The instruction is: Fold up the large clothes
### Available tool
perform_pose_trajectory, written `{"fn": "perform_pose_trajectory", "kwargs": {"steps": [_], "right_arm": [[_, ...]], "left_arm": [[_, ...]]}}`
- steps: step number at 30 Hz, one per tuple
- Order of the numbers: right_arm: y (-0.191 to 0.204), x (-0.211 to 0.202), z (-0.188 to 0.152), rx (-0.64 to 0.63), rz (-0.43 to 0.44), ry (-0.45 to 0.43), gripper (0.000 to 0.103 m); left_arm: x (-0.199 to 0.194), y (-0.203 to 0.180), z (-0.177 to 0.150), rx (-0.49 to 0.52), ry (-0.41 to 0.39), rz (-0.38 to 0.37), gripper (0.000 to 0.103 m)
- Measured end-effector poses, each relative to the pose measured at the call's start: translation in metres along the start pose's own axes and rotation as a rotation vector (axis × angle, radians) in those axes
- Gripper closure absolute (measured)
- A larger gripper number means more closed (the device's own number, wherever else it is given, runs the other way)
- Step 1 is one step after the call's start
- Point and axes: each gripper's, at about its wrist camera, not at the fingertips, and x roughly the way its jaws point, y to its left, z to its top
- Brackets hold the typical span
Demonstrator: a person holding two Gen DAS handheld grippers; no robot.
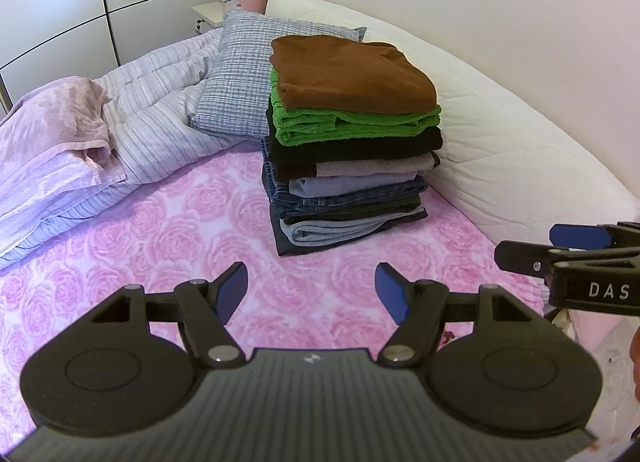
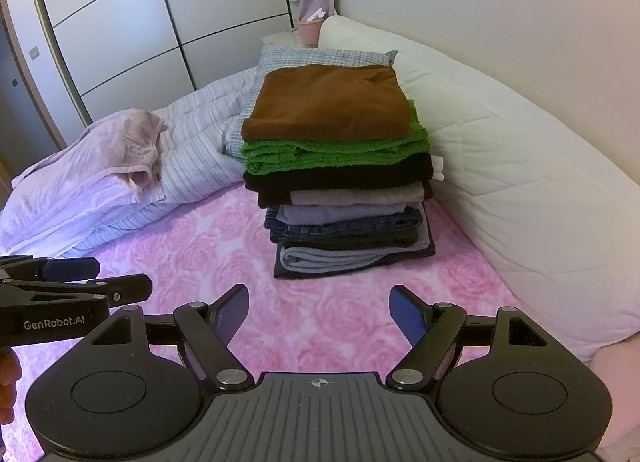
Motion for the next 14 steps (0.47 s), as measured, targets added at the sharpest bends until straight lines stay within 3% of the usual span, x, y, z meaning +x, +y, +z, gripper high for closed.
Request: {"fn": "perform_pose_trajectory", "kwargs": {"steps": [14], "right_arm": [[-0.016,-0.002,0.004,0.005,0.0,-0.001,0.029]], "left_arm": [[0.005,-0.029,0.005,0.038,-0.008,0.002,0.036]]}}
